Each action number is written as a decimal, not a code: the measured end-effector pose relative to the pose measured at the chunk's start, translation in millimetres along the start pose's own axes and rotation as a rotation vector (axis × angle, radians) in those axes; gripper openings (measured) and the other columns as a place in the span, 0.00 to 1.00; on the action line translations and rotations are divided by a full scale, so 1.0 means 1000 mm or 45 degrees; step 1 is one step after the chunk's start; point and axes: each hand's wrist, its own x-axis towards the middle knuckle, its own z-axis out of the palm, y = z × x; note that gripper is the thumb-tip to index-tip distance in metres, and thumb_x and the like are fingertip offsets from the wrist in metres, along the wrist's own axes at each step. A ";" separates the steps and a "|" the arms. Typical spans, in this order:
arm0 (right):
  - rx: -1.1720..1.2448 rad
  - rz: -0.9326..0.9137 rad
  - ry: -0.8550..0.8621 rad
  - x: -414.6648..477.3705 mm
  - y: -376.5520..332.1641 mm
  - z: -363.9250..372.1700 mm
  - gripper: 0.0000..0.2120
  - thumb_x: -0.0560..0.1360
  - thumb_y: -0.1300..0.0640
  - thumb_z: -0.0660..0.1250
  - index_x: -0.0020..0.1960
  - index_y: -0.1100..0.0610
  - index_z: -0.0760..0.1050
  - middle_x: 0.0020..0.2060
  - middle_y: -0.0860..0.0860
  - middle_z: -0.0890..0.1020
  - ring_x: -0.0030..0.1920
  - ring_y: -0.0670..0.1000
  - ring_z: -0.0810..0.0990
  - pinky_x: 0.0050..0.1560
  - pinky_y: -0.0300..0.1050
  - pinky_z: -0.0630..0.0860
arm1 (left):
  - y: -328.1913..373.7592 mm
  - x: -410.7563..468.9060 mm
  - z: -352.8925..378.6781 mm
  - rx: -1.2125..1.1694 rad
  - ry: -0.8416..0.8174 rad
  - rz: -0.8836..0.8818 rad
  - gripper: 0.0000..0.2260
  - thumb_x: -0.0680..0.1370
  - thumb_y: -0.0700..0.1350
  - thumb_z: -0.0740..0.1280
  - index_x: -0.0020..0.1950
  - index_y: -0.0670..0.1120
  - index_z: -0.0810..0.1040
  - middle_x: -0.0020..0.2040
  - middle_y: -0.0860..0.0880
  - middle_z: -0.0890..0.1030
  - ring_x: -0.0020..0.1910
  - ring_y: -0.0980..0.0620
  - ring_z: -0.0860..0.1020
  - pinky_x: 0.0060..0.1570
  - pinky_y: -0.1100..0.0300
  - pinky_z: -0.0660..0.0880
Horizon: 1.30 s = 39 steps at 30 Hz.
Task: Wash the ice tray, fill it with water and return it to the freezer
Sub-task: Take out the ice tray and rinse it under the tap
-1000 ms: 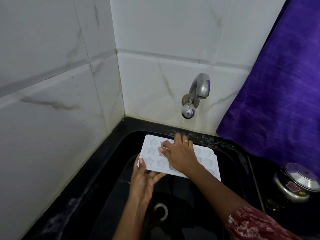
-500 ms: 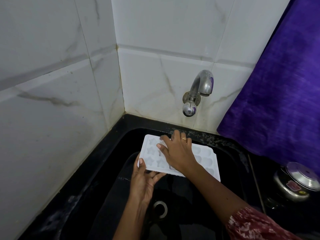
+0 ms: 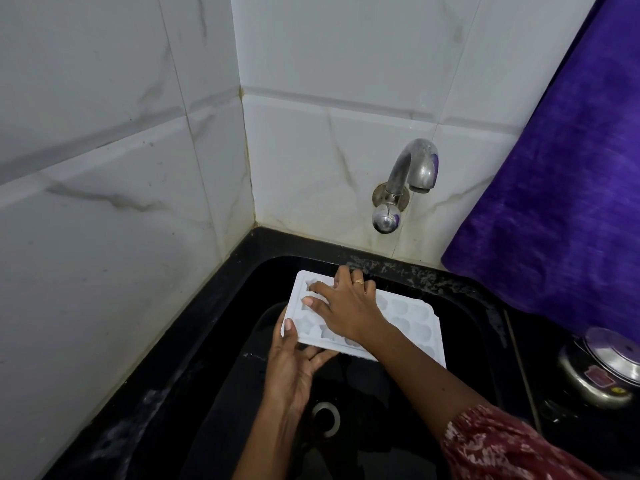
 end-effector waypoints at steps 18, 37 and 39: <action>0.137 0.067 -0.022 0.000 -0.011 0.005 0.22 0.78 0.39 0.48 0.69 0.43 0.64 0.66 0.56 0.64 0.67 0.59 0.59 0.66 0.57 0.55 | 0.005 -0.002 -0.002 -0.043 0.062 0.020 0.17 0.80 0.48 0.57 0.68 0.45 0.69 0.61 0.39 0.78 0.54 0.39 0.80 0.44 0.44 0.80; 0.043 0.477 0.411 -0.101 0.054 0.017 0.31 0.71 0.37 0.38 0.59 0.46 0.73 0.58 0.51 0.69 0.57 0.53 0.68 0.58 0.53 0.63 | 0.028 -0.001 -0.013 -0.056 0.113 0.033 0.11 0.81 0.48 0.55 0.60 0.48 0.72 0.55 0.44 0.79 0.45 0.44 0.83 0.43 0.39 0.78; 0.052 0.471 0.336 -0.104 0.056 0.016 0.36 0.68 0.36 0.32 0.64 0.44 0.68 0.61 0.50 0.65 0.60 0.52 0.64 0.61 0.52 0.59 | 0.028 -0.003 -0.012 -0.065 0.111 0.021 0.11 0.81 0.48 0.55 0.60 0.48 0.72 0.55 0.43 0.79 0.44 0.44 0.83 0.43 0.38 0.78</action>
